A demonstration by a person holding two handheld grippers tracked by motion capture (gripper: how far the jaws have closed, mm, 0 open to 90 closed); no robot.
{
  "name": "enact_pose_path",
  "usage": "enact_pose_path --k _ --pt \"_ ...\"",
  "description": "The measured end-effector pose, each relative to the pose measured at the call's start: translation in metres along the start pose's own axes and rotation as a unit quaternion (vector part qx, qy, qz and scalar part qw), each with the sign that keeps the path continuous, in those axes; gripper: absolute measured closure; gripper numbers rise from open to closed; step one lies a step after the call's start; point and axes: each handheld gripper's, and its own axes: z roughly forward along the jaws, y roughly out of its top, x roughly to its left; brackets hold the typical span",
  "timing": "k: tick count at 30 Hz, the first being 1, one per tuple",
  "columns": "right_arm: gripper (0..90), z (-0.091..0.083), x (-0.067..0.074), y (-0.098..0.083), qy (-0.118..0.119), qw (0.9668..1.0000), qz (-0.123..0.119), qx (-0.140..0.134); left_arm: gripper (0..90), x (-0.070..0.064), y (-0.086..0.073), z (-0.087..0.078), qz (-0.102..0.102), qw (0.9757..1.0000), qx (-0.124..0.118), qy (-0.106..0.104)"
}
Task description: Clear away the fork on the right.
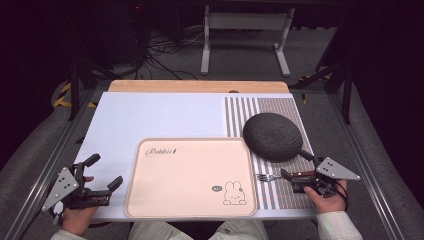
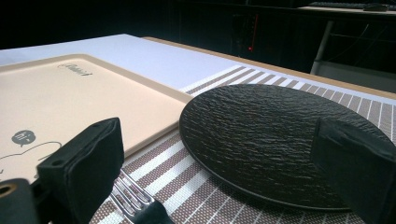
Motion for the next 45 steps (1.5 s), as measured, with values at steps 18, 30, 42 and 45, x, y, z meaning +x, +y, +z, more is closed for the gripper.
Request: enact_pose_path --k 18,30,42,45 --pt "3.3 -0.001 0.0 0.003 -0.003 0.9999 -0.001 0.01 0.1 0.0 0.001 0.0 0.002 1.0 0.006 0.003" --pt "3.4 0.001 -0.01 0.028 0.005 0.9999 0.004 0.013 0.0 0.0 0.001 -0.001 0.001 1.0 0.005 0.006" --pt "1.4 0.019 -0.02 0.044 0.022 0.9994 0.007 0.025 0.0 0.001 0.001 -0.001 -0.001 1.0 0.005 0.006" --pt "1.6 0.024 -0.022 0.047 0.021 0.9992 0.019 0.03 0.0 0.001 0.001 -0.001 -0.001 1.0 0.005 0.006"
